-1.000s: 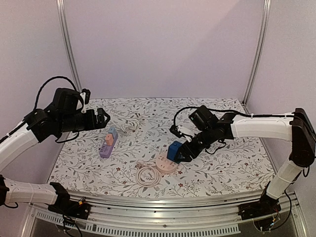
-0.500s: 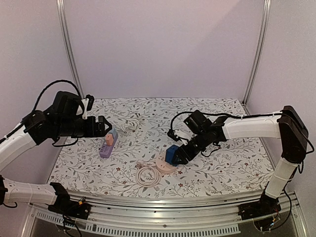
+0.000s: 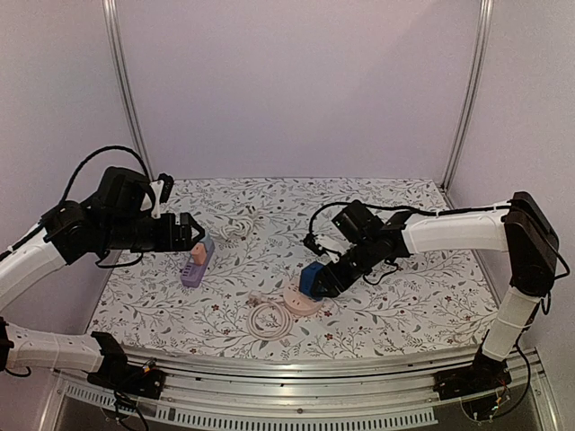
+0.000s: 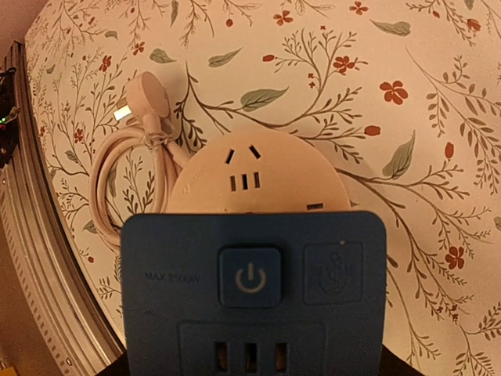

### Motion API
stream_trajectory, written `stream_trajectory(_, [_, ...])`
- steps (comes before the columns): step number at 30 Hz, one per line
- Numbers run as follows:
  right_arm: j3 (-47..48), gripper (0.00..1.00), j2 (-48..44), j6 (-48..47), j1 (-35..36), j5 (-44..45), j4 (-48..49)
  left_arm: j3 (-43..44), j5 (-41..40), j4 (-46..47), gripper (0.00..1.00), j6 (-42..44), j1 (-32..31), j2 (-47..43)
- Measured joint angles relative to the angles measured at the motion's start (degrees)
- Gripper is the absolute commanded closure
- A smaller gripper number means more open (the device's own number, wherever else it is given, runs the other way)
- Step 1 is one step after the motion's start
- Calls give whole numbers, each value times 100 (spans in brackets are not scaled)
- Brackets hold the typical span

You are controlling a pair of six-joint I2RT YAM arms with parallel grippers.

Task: Insert the plug

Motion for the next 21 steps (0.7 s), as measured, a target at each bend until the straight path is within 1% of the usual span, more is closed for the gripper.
stream_trajectory(21, [72, 100, 7, -7, 151, 350, -94, -44, -39, -4, 13, -44, -26, 0])
